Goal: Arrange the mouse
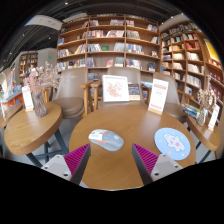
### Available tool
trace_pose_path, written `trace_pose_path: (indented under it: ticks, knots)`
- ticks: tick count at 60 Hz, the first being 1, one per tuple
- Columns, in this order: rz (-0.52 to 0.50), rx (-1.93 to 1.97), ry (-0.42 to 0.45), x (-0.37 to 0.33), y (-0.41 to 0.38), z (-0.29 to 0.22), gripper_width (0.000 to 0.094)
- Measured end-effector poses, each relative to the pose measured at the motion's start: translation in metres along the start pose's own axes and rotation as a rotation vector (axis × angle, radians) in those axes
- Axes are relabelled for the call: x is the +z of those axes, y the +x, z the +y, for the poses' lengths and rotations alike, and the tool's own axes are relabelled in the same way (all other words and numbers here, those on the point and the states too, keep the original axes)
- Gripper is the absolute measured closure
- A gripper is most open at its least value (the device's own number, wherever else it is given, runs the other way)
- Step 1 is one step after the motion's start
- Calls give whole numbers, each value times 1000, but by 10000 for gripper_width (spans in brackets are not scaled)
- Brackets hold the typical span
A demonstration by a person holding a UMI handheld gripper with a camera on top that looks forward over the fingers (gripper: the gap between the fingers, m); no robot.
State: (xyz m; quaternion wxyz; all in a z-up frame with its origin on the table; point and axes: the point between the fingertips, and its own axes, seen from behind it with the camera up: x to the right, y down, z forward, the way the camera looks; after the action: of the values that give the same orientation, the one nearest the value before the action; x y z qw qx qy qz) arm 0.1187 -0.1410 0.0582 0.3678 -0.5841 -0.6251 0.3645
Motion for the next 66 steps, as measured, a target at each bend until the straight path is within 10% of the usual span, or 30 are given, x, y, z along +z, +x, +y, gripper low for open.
trace_pose_path:
  ticks: [66]
  knots:
    - [16, 7, -123, 137, 6, -6, 83]
